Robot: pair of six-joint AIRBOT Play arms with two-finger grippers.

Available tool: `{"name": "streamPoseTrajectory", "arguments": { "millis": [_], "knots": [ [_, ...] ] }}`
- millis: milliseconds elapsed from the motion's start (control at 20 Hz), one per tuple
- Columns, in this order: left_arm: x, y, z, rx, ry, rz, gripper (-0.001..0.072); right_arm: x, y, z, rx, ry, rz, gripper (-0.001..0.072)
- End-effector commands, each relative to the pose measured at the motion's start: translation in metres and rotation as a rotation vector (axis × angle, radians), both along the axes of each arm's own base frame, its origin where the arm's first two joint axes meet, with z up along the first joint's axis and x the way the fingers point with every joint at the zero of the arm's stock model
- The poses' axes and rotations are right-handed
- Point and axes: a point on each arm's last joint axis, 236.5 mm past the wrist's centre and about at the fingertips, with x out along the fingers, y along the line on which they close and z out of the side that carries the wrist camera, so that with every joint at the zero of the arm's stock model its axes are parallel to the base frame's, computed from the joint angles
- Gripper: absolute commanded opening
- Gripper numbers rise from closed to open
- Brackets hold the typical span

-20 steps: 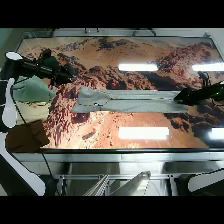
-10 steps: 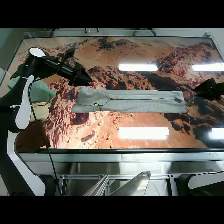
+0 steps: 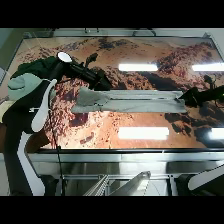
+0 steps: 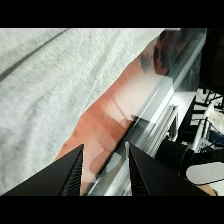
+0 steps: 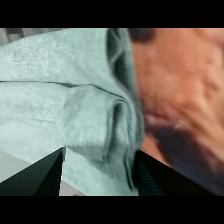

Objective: Fold the shirts.

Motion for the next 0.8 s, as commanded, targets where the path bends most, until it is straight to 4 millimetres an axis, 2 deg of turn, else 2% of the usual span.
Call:
{"name": "streamPoseTrajectory", "arguments": {
  "millis": [0,50,100,150,200,300,400,500,600,750],
  "knots": [
    [-0.016,-0.031,-0.023,0.010,0.024,-0.042,0.0294,0.002,0.019,-0.021,-0.017,0.034,0.036,0.0501],
    [-0.018,-0.038,-0.030,0.014,0.027,-0.045,0.0294,0.003,0.024,-0.021,-0.017,0.030,0.044,0.0494],
    [-0.018,-0.045,-0.036,0.018,0.024,-0.040,0.0294,0.006,0.030,-0.018,0.000,0.022,0.043,0.0299],
    [-0.017,-0.052,-0.043,0.020,0.018,-0.028,0.0294,0.009,0.033,-0.015,0.017,0.013,0.034,0.0070],
    [-0.014,-0.061,-0.049,0.024,0.004,-0.011,0.0293,0.014,0.037,-0.009,0.049,-0.001,0.018,0.0015],
    [-0.007,-0.079,-0.060,0.029,-0.031,0.029,0.0292,0.016,0.047,0.008,0.116,-0.017,0.018,0.0014],
    [0.002,-0.094,-0.070,0.034,-0.070,0.079,0.0184,0.008,0.054,0.029,0.147,-0.035,0.068,0.0014],
    [0.008,-0.103,-0.080,0.039,-0.092,0.112,0.0184,0.001,0.058,0.057,0.153,-0.067,0.116,0.0014],
    [0.005,-0.106,-0.093,0.050,-0.075,0.115,0.0185,0.003,0.061,0.095,0.144,-0.151,0.143,0.0014],
    [-0.004,-0.109,-0.104,0.057,-0.017,0.112,0.0166,0.010,0.080,0.176,0.219,-0.354,0.164,0.0014]
  ]
}}
